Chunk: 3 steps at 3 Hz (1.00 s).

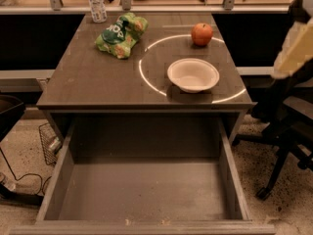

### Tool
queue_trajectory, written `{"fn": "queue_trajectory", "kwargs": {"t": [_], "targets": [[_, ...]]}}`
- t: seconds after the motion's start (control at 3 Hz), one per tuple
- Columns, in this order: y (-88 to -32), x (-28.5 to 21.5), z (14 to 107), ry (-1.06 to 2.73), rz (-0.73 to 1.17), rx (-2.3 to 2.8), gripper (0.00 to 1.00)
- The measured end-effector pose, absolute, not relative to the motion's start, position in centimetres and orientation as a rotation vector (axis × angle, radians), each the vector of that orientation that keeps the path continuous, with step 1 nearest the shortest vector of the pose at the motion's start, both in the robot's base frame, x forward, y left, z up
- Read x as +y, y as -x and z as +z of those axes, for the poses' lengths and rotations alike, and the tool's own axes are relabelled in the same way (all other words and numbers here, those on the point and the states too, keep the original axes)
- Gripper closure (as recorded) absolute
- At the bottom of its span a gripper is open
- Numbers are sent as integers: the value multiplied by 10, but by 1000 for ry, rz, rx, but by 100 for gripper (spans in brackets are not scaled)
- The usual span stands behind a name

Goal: Place green rice chip bag into top drawer

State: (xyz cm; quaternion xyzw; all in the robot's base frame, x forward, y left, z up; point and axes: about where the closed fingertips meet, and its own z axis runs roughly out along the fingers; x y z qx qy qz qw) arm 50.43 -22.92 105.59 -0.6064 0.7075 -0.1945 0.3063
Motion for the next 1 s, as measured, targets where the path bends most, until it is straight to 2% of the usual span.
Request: {"fn": "queue_trajectory", "kwargs": {"t": [0.33,0.67,1.0], "targets": [[-562,-208,1111,1626,-676,1605,0],[-610,-171,1162,1537,-736,1363,0],[-611,-169,1172,1508,-754,1338,0]]}}
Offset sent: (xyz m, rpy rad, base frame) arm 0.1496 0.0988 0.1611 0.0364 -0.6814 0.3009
